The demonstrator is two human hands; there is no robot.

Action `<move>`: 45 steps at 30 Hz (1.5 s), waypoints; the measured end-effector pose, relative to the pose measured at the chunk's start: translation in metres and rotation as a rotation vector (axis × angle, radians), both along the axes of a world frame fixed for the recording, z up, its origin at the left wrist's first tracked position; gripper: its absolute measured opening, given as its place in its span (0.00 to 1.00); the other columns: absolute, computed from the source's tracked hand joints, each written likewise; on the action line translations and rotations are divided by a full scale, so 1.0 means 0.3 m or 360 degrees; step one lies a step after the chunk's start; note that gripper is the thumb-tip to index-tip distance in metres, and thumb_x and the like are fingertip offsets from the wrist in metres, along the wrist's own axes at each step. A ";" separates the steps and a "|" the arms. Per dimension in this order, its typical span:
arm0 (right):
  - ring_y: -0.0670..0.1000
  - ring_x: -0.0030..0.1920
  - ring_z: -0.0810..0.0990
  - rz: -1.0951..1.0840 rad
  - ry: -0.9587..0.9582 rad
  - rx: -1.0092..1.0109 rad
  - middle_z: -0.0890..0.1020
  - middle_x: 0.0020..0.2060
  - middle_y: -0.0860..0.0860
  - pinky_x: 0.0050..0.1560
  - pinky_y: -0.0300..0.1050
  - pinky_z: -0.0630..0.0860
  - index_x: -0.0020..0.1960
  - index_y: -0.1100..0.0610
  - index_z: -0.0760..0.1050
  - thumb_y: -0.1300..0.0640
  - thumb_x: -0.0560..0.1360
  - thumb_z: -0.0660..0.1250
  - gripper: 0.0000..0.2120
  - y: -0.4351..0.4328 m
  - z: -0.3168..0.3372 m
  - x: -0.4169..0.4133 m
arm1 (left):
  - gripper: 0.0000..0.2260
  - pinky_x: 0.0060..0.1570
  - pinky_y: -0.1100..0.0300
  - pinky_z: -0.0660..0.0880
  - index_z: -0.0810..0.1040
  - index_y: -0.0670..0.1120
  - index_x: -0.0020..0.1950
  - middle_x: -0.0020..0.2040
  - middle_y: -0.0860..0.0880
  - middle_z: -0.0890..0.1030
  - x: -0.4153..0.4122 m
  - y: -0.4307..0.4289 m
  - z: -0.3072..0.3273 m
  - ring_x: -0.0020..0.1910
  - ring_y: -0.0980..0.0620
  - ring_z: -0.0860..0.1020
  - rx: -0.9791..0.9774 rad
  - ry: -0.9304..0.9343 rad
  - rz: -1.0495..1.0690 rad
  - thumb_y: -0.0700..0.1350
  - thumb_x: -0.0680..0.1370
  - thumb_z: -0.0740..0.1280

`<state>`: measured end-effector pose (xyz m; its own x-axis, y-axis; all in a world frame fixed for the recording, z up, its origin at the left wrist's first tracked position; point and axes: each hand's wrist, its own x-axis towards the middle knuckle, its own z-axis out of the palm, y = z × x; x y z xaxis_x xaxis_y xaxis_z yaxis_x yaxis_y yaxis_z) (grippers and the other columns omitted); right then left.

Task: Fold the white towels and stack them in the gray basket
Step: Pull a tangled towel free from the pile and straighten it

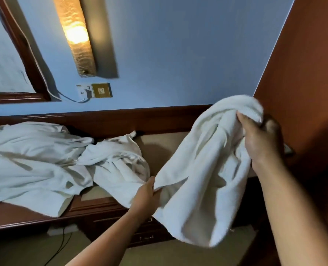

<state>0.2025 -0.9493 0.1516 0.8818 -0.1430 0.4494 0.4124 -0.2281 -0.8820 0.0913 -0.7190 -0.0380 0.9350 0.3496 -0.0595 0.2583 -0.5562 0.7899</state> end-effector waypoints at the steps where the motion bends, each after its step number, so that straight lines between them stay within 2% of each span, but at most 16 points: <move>1: 0.44 0.47 0.83 0.0032 0.0046 -0.0123 0.82 0.39 0.40 0.43 0.35 0.73 0.46 0.49 0.79 0.48 0.74 0.73 0.06 -0.001 -0.022 0.011 | 0.09 0.55 0.54 0.75 0.77 0.54 0.61 0.55 0.54 0.83 -0.002 -0.004 0.049 0.59 0.48 0.81 -0.0157 -0.0098 0.0109 0.50 0.82 0.65; 4: 0.50 0.49 0.83 0.0253 0.0220 -0.0486 0.85 0.44 0.46 0.48 0.45 0.77 0.52 0.51 0.80 0.43 0.69 0.73 0.16 0.017 -0.087 0.026 | 0.09 0.53 0.50 0.80 0.81 0.51 0.55 0.49 0.49 0.86 -0.005 -0.035 0.308 0.53 0.47 0.84 -0.0761 -0.0535 0.0284 0.50 0.83 0.62; 7: 0.50 0.47 0.82 0.0363 0.0227 -0.0561 0.84 0.44 0.47 0.44 0.43 0.74 0.54 0.52 0.80 0.53 0.75 0.72 0.09 0.060 -0.124 -0.001 | 0.12 0.45 0.55 0.83 0.82 0.44 0.56 0.48 0.45 0.87 -0.008 -0.057 0.565 0.48 0.49 0.85 -0.1302 -0.0677 0.0187 0.47 0.85 0.60; 10: 0.42 0.43 0.79 0.0410 0.0199 -0.0390 0.81 0.42 0.41 0.39 0.31 0.71 0.56 0.48 0.78 0.56 0.77 0.71 0.09 0.086 -0.131 -0.041 | 0.14 0.49 0.55 0.83 0.82 0.43 0.60 0.52 0.44 0.87 0.000 -0.039 0.646 0.51 0.49 0.85 -0.1322 -0.0688 0.0182 0.49 0.84 0.61; 14: 0.32 0.40 0.75 0.0461 0.0258 -0.0460 0.80 0.39 0.38 0.40 0.37 0.73 0.49 0.48 0.78 0.54 0.76 0.72 0.04 0.081 -0.142 -0.073 | 0.16 0.55 0.49 0.82 0.82 0.49 0.61 0.55 0.46 0.86 -0.012 0.017 0.517 0.55 0.47 0.84 -0.1186 -0.0570 0.0364 0.56 0.82 0.63; 17: 0.41 0.41 0.81 0.0554 0.0417 -0.0674 0.83 0.39 0.45 0.45 0.45 0.76 0.45 0.52 0.79 0.50 0.74 0.74 0.07 0.060 -0.190 -0.085 | 0.20 0.58 0.44 0.79 0.80 0.55 0.59 0.55 0.49 0.85 -0.045 0.041 0.356 0.56 0.49 0.82 -0.0614 -0.0407 0.0286 0.65 0.76 0.60; 19: 0.51 0.42 0.81 0.0598 0.0535 -0.0854 0.83 0.39 0.52 0.45 0.48 0.76 0.45 0.55 0.78 0.49 0.73 0.75 0.11 0.051 -0.235 -0.089 | 0.18 0.58 0.44 0.77 0.78 0.52 0.57 0.52 0.50 0.83 -0.075 0.035 0.276 0.54 0.51 0.81 -0.0384 -0.0281 0.0288 0.62 0.77 0.60; 22: 0.50 0.43 0.81 0.0717 0.0687 -0.1096 0.82 0.40 0.48 0.45 0.48 0.75 0.46 0.53 0.76 0.44 0.70 0.75 0.15 0.049 -0.300 -0.115 | 0.07 0.58 0.49 0.79 0.78 0.50 0.57 0.52 0.51 0.83 -0.107 0.012 0.220 0.56 0.50 0.81 -0.0630 -0.0288 0.0284 0.48 0.82 0.63; 27: 0.39 0.47 0.81 0.1016 0.0905 -0.1142 0.83 0.44 0.41 0.43 0.39 0.78 0.53 0.45 0.75 0.32 0.54 0.79 0.32 0.112 -0.441 -0.223 | 0.10 0.60 0.50 0.79 0.80 0.50 0.60 0.56 0.48 0.85 -0.114 -0.049 0.195 0.60 0.51 0.82 -0.1062 -0.0355 0.0067 0.44 0.80 0.65; 31: 0.36 0.39 0.80 0.1104 0.1032 -0.1189 0.83 0.37 0.45 0.36 0.32 0.76 0.42 0.49 0.77 0.39 0.57 0.82 0.23 0.164 -0.495 -0.246 | 0.12 0.59 0.52 0.79 0.81 0.47 0.60 0.59 0.42 0.83 -0.105 -0.048 0.158 0.60 0.49 0.81 -0.1181 -0.0382 -0.0070 0.41 0.80 0.63; 33: 0.39 0.44 0.81 0.1208 0.1139 -0.1224 0.81 0.42 0.43 0.41 0.32 0.77 0.47 0.50 0.76 0.42 0.60 0.82 0.23 0.204 -0.518 -0.232 | 0.13 0.60 0.52 0.78 0.79 0.44 0.63 0.60 0.41 0.83 -0.089 -0.022 0.139 0.60 0.48 0.80 -0.1291 -0.0335 -0.0088 0.37 0.81 0.62; 36: 0.50 0.54 0.82 0.1056 0.1119 -0.1344 0.83 0.50 0.47 0.45 0.39 0.74 0.60 0.48 0.77 0.34 0.62 0.76 0.31 0.288 -0.570 -0.189 | 0.15 0.60 0.48 0.76 0.74 0.37 0.66 0.59 0.38 0.81 -0.024 0.028 0.115 0.58 0.46 0.78 -0.1370 -0.0272 -0.0191 0.39 0.81 0.65; 39: 0.54 0.47 0.84 0.0719 0.1079 -0.1097 0.86 0.44 0.52 0.44 0.46 0.79 0.50 0.51 0.78 0.29 0.56 0.68 0.32 0.364 -0.611 -0.083 | 0.19 0.55 0.50 0.73 0.71 0.32 0.63 0.52 0.39 0.79 0.107 0.157 0.111 0.53 0.44 0.78 -0.1462 -0.0206 -0.0379 0.36 0.74 0.65; 41: 0.57 0.44 0.84 0.0483 0.1000 -0.1017 0.85 0.40 0.55 0.40 0.46 0.77 0.48 0.55 0.77 0.35 0.59 0.70 0.28 0.410 -0.614 0.026 | 0.22 0.53 0.58 0.76 0.74 0.34 0.63 0.51 0.41 0.83 0.207 0.279 0.105 0.52 0.47 0.81 -0.1356 -0.0149 -0.0370 0.33 0.69 0.61; 43: 0.61 0.47 0.83 0.0284 0.0904 -0.1044 0.84 0.43 0.58 0.40 0.44 0.71 0.50 0.57 0.77 0.42 0.67 0.73 0.21 0.456 -0.609 0.161 | 0.22 0.57 0.59 0.75 0.78 0.42 0.63 0.58 0.44 0.83 0.305 0.415 0.056 0.60 0.47 0.80 -0.0781 -0.0017 -0.0174 0.33 0.69 0.61; 45: 0.62 0.52 0.81 0.0142 0.0912 -0.1138 0.83 0.50 0.58 0.43 0.46 0.71 0.55 0.58 0.74 0.41 0.72 0.71 0.23 0.527 -0.619 0.348 | 0.21 0.60 0.56 0.74 0.76 0.48 0.65 0.65 0.47 0.79 0.426 0.579 -0.035 0.65 0.46 0.76 -0.0076 0.0217 -0.0027 0.35 0.74 0.63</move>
<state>0.3069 -0.7912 -0.0341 0.9914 0.0796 -0.1043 -0.0019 -0.7862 -0.6180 0.2190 -0.5454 -0.0484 0.9228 0.3278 -0.2026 0.3560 -0.5240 0.7738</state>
